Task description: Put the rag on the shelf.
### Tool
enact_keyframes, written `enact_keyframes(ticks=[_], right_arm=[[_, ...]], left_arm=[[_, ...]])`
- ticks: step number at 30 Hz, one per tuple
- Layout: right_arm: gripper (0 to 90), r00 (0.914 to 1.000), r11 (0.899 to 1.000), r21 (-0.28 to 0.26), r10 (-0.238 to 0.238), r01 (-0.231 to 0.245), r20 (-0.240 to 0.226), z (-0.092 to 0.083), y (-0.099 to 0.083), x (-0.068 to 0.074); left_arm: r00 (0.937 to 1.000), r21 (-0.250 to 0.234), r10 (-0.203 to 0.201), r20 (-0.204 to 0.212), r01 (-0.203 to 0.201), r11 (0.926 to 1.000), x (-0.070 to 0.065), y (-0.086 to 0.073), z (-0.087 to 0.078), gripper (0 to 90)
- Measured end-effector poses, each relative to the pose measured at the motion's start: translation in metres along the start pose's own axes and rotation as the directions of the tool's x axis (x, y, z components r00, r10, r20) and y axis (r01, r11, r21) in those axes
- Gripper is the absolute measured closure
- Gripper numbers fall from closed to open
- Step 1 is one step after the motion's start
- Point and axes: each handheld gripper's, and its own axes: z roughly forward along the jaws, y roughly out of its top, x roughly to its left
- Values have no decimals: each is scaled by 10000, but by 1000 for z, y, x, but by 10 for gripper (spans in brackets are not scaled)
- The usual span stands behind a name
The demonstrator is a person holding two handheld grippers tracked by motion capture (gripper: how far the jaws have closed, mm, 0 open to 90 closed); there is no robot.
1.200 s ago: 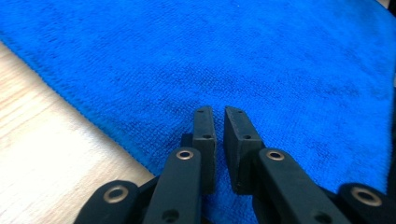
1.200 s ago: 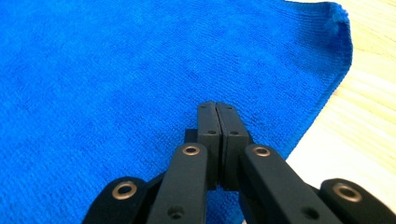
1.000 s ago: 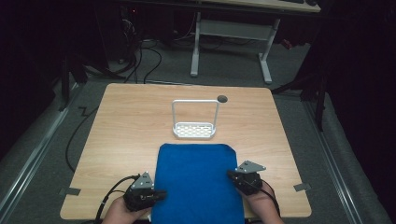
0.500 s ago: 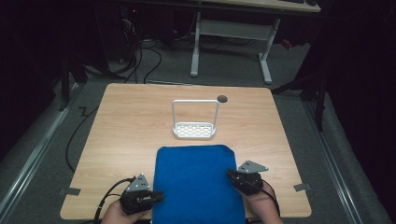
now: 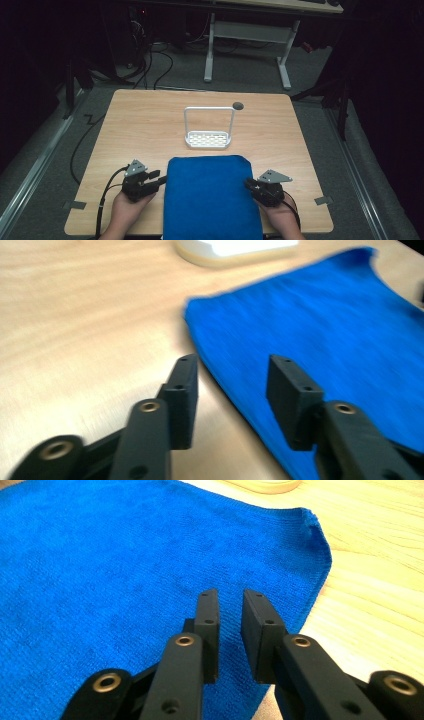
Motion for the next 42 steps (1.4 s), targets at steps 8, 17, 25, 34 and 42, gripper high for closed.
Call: enact_keyframes(ticks=[8, 17, 25, 34, 42], right_arm=[[795, 10000, 10000, -99, -8, 7, -70, 0, 1, 0], [794, 9995, 10000, -69, -64, 62, -297, 2, 3, 0], [794, 9993, 9999, -78, -69, 67, -361, 2, 3, 0], [794, 9991, 9999, -61, -107, 104, -410, 3, 3, 0], [794, 9992, 9999, -86, -78, 75, -390, 2, 3, 1]], left_arm=[[9983, -43, -96, -578, 93, 9999, 11, 29, 26, 557], [9854, 163, -808, -1499, 842, 9963, 25, 35, 48, 806], [9947, 238, -453, -926, 477, 9986, 10, 32, 56, 748], [9999, 253, 2, -158, 2, 9997, -11, 32, 58, 703], [9999, 176, 58, 115, -60, 9998, -20, 33, 59, 689]])
